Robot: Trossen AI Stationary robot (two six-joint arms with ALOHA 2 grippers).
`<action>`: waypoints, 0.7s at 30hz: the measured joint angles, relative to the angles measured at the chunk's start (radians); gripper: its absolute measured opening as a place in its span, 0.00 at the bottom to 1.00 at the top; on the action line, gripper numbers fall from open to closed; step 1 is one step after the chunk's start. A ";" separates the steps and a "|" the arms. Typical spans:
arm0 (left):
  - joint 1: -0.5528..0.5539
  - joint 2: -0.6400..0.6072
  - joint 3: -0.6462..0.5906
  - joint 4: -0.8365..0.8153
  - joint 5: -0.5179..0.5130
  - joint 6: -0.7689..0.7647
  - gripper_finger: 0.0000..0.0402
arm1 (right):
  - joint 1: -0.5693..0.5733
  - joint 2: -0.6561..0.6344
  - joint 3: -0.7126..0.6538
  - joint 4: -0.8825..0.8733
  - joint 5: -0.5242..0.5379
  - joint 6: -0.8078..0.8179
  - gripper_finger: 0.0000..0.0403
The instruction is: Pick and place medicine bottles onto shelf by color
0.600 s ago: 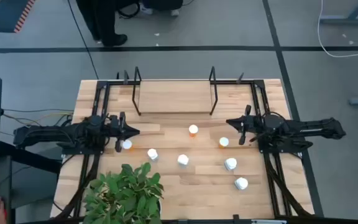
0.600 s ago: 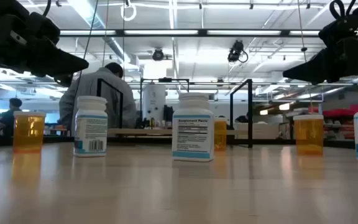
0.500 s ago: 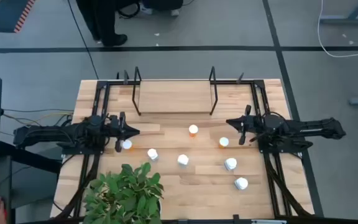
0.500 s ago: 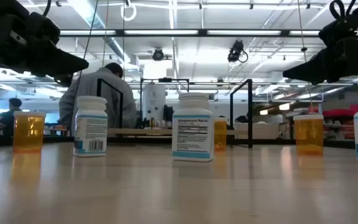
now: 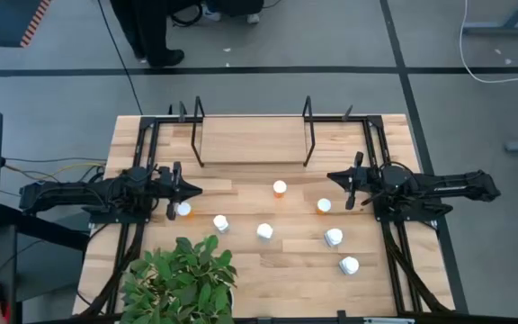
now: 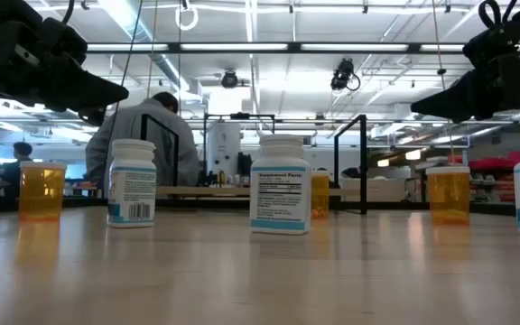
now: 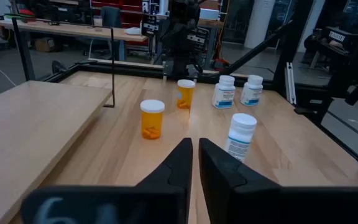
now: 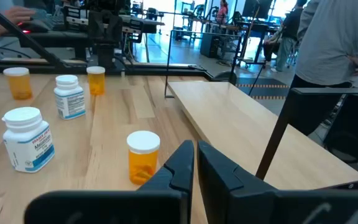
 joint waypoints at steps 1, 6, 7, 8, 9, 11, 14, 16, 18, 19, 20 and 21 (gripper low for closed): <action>0.000 0.000 0.000 0.000 0.000 -0.001 0.09 | 0.000 0.000 0.000 0.000 0.000 0.000 0.07; 0.000 0.000 0.000 0.000 0.000 0.000 0.10 | 0.000 0.000 0.000 0.000 0.000 0.000 0.07; 0.000 0.000 0.000 0.000 0.000 0.000 0.10 | 0.000 0.000 0.000 0.000 0.000 0.000 0.07; 0.000 0.000 0.000 0.000 0.000 0.000 0.09 | 0.000 0.000 0.000 0.000 0.000 0.000 0.07; 0.000 0.000 0.000 0.000 0.000 0.000 0.09 | 0.000 0.000 0.000 0.000 0.000 0.000 0.07; 0.000 0.000 0.000 0.000 0.000 -0.001 0.08 | 0.000 0.000 0.000 0.000 0.000 0.000 0.07; 0.000 0.000 0.000 0.000 0.000 -0.001 0.08 | 0.000 0.000 0.000 0.000 0.000 0.000 0.07; 0.000 0.000 0.000 0.000 0.000 0.000 0.07 | 0.000 0.000 0.000 0.000 0.000 0.000 0.07; 0.000 0.000 0.000 0.000 0.000 -0.001 0.08 | 0.000 0.000 0.000 0.000 0.000 0.000 0.07; 0.000 0.000 0.000 0.000 0.000 -0.001 0.08 | 0.000 0.000 0.000 0.000 0.000 0.000 0.07; 0.000 0.000 0.000 0.000 0.000 0.000 0.09 | 0.000 0.000 0.000 0.000 0.000 0.000 0.07; 0.000 0.000 0.000 0.000 0.000 0.000 0.09 | 0.000 0.000 0.000 0.000 0.000 0.000 0.07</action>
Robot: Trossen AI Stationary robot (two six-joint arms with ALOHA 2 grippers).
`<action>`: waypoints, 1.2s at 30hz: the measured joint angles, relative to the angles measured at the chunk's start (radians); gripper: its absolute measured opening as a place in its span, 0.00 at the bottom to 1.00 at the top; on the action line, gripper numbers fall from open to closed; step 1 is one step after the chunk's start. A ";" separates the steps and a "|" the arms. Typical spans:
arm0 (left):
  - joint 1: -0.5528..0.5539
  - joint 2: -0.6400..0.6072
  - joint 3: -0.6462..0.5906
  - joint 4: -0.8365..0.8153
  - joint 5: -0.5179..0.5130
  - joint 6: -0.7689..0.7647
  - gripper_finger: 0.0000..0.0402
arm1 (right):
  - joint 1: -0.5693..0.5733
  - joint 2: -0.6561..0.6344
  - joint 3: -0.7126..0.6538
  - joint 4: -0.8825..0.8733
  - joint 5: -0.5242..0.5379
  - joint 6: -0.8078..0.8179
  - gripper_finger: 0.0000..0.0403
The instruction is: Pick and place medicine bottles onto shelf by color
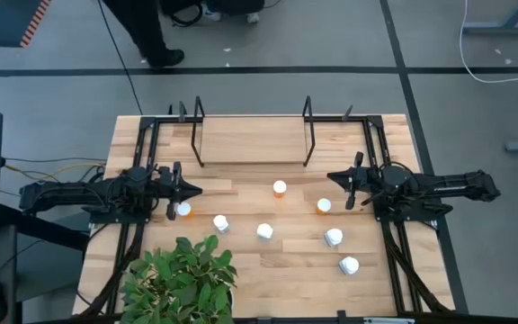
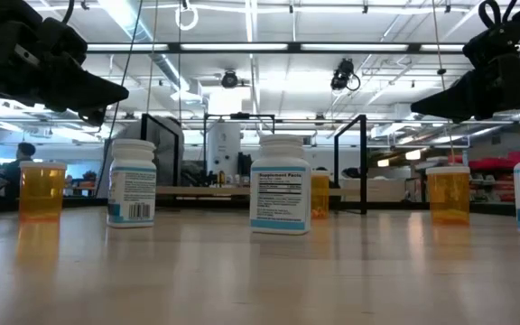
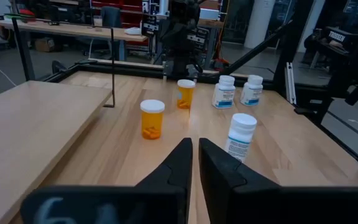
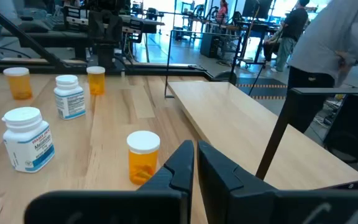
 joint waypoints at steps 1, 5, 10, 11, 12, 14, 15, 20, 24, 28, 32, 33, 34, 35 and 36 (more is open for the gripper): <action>0.000 0.000 0.000 0.000 0.000 0.000 0.09 | 0.000 0.000 0.000 0.000 0.000 0.000 0.07; 0.000 0.000 0.000 0.000 0.000 0.000 0.10 | 0.000 0.000 0.000 0.000 0.000 0.000 0.07; 0.000 0.000 0.000 0.000 0.000 -0.001 0.09 | 0.000 0.000 0.000 0.000 0.000 0.000 0.07; 0.000 0.000 0.000 0.000 0.000 0.000 0.09 | 0.000 0.000 0.000 0.000 0.000 0.000 0.07; 0.000 0.000 0.000 0.000 0.000 0.000 0.08 | 0.000 0.000 0.000 0.000 0.000 0.000 0.07; 0.000 0.000 0.000 0.000 0.000 0.000 0.08 | 0.000 0.000 0.000 0.000 0.000 0.000 0.07; 0.000 0.000 0.000 0.000 0.000 -0.001 0.07 | 0.000 0.000 0.000 0.000 0.000 0.000 0.07; 0.000 0.000 0.000 0.000 0.000 -0.001 0.08 | 0.000 0.000 0.000 0.000 0.000 0.000 0.07; 0.000 0.000 0.000 0.012 0.000 -0.021 0.10 | 0.000 0.000 0.000 0.000 0.000 -0.002 0.07; 0.000 0.000 0.000 0.018 0.000 -0.073 0.09 | 0.000 0.000 0.000 0.000 0.007 -0.010 0.07; 0.000 0.000 0.000 0.050 -0.040 -0.047 0.07 | 0.000 0.000 0.000 0.000 0.008 -0.040 0.07; 0.000 0.000 0.000 0.063 -0.050 -0.046 0.07 | 0.000 0.000 0.000 0.000 0.007 -0.042 0.07; 0.001 0.000 0.000 0.077 -0.060 -0.042 0.07 | 0.000 0.000 0.000 0.000 0.007 -0.042 0.07; 0.000 0.000 0.000 0.098 -0.076 -0.028 0.07 | 0.000 0.000 0.000 0.000 0.007 -0.040 0.07; 0.000 0.000 0.000 0.124 -0.102 -0.016 0.08 | 0.000 0.000 0.000 0.000 0.007 -0.038 0.07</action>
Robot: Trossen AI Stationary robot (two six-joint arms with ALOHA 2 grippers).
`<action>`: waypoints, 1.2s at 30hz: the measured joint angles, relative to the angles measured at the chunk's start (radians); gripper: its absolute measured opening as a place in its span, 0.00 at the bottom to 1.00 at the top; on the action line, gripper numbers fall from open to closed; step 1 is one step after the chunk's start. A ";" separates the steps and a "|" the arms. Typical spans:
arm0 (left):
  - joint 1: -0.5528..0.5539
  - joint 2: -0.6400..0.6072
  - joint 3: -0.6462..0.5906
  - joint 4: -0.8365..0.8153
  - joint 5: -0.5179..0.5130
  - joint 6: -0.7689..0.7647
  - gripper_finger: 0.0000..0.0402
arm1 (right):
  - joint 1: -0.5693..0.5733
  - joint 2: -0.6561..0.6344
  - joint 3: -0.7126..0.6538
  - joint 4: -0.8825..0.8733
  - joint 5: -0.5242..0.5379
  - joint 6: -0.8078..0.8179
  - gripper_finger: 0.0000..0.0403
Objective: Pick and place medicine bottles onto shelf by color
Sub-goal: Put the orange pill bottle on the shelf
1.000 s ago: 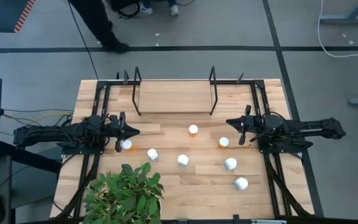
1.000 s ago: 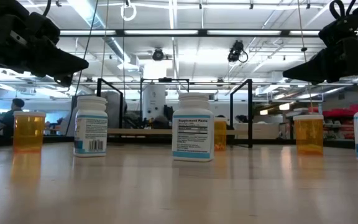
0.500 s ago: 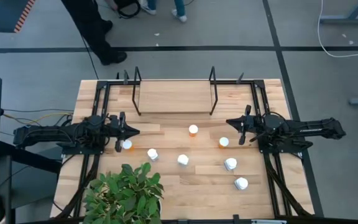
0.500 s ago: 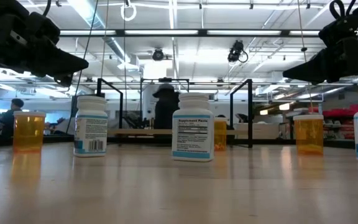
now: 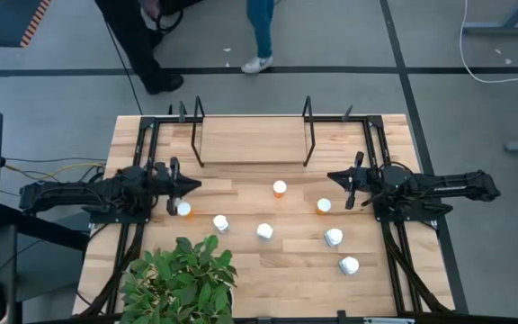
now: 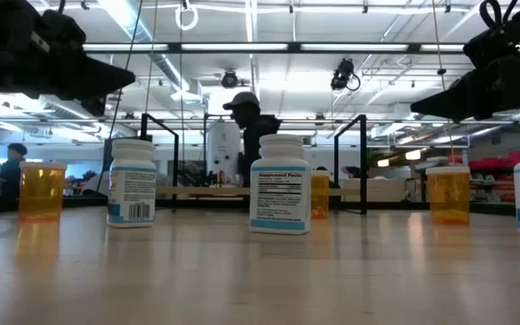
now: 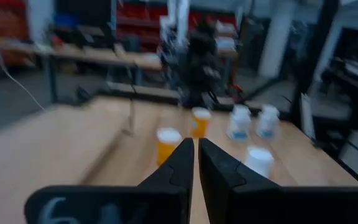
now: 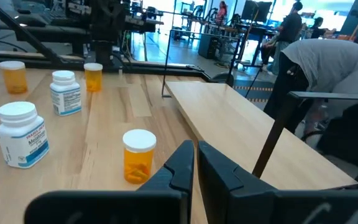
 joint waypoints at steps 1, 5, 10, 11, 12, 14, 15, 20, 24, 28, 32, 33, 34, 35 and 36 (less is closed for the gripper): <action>0.000 0.000 0.000 0.025 -0.025 0.009 0.09 | 0.000 0.000 0.000 0.001 0.000 -0.007 0.07; 0.012 0.000 0.000 0.105 -0.095 0.047 0.20 | 0.000 0.000 0.000 0.007 -0.001 -0.069 0.07; 0.050 0.000 0.000 0.115 -0.110 0.009 0.44 | 0.000 0.000 -0.001 0.049 -0.007 0.059 0.07; 0.058 0.000 0.000 0.117 -0.110 0.010 0.49 | 0.000 0.000 -0.001 0.066 -0.008 0.091 0.07; 0.066 0.000 0.000 0.128 -0.109 0.015 0.54 | 0.000 0.000 -0.001 0.077 -0.008 0.122 0.07; 0.090 0.000 0.015 0.140 -0.119 0.042 0.64 | -0.001 0.001 -0.001 0.107 -0.007 0.149 0.07; 0.105 0.000 0.032 0.139 -0.129 0.046 0.67 | -0.004 0.004 0.000 0.137 0.001 0.131 0.07; 0.174 0.015 0.143 0.036 -0.135 0.058 0.75 | -0.009 0.073 0.124 0.081 0.015 0.103 0.12; 0.211 0.066 0.220 -0.065 -0.128 0.067 0.74 | -0.008 0.235 0.278 -0.025 0.030 0.124 0.28; 0.227 0.137 0.248 -0.073 -0.078 0.068 0.72 | -0.009 0.470 0.441 -0.185 0.029 0.180 0.47; 0.219 0.211 0.254 -0.075 -0.015 0.026 0.71 | -0.006 0.720 0.573 -0.305 0.001 0.283 0.64; 0.211 0.229 0.254 -0.077 -0.001 0.014 0.71 | -0.003 0.777 0.599 -0.317 -0.009 0.301 0.67; 0.203 0.246 0.254 -0.085 0.008 0.008 0.71 | 0.002 0.836 0.626 -0.316 -0.021 0.311 0.69; 0.193 0.261 0.254 -0.088 0.011 0.001 0.71 | 0.008 0.888 0.653 -0.315 -0.032 0.316 0.71; 0.182 0.275 0.253 -0.085 0.011 -0.003 0.71 | 0.015 0.936 0.680 -0.314 -0.036 0.316 0.73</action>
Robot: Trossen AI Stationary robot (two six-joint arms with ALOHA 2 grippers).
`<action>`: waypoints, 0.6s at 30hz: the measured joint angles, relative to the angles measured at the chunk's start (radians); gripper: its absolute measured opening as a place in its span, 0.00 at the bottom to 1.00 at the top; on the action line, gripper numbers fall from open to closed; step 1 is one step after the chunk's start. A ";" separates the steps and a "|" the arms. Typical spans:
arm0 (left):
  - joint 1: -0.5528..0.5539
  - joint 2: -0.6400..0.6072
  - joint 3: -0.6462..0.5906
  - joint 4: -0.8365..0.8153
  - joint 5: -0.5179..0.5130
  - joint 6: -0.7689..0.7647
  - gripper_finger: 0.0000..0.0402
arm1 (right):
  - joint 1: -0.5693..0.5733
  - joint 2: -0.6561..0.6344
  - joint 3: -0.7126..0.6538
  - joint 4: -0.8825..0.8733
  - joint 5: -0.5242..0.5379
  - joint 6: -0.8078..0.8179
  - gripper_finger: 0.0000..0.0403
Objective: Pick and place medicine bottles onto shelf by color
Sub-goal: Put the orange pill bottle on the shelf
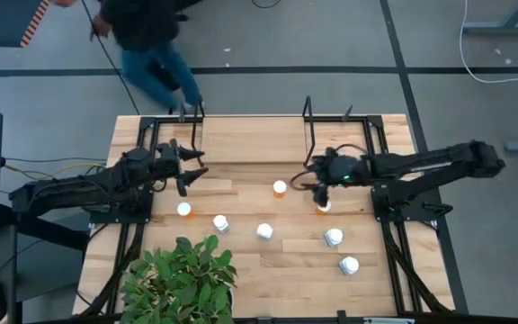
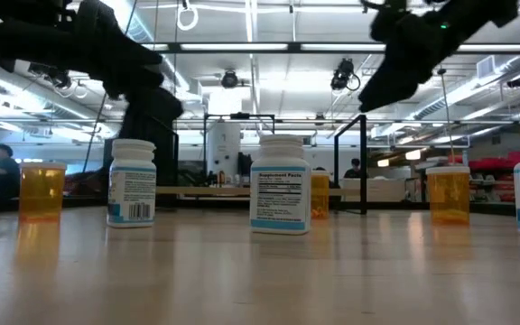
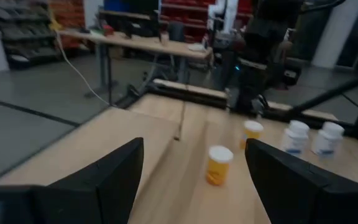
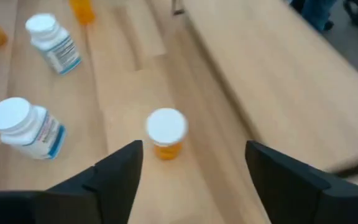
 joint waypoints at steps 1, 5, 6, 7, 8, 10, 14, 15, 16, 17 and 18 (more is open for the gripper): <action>-0.012 0.011 0.000 0.004 0.000 -0.002 0.71 | 0.009 0.043 0.027 0.002 -0.001 -0.006 0.74; -0.054 0.034 0.000 0.007 -0.001 -0.009 0.71 | 0.036 0.185 0.121 0.000 0.000 -0.046 0.76; -0.064 0.034 0.000 0.005 -0.001 -0.009 0.71 | 0.039 0.216 0.142 -0.008 0.002 -0.049 0.76; -0.072 0.034 0.000 0.006 -0.001 -0.008 0.71 | 0.039 0.243 0.162 -0.013 0.002 -0.049 0.76; -0.079 0.034 0.000 0.007 -0.001 -0.008 0.71 | 0.039 0.267 0.178 -0.018 0.002 -0.048 0.76; -0.091 0.033 0.000 0.007 -0.002 -0.009 0.71 | 0.037 0.311 0.208 -0.029 0.005 -0.047 0.76; -0.103 0.033 0.000 0.008 -0.002 -0.007 0.71 | 0.037 0.371 0.246 -0.042 0.005 -0.052 0.76; -0.103 0.033 0.000 0.008 -0.001 -0.007 0.71 | 0.035 0.382 0.256 -0.053 0.005 -0.052 0.76; -0.103 0.033 0.000 0.009 -0.002 -0.006 0.71 | 0.031 0.393 0.265 -0.070 0.005 -0.049 0.76; -0.103 0.033 0.000 0.009 -0.003 -0.003 0.71 | 0.026 0.405 0.275 -0.091 0.005 -0.044 0.76; -0.103 0.033 0.000 0.009 -0.004 0.001 0.71 | 0.020 0.417 0.286 -0.116 0.005 -0.033 0.76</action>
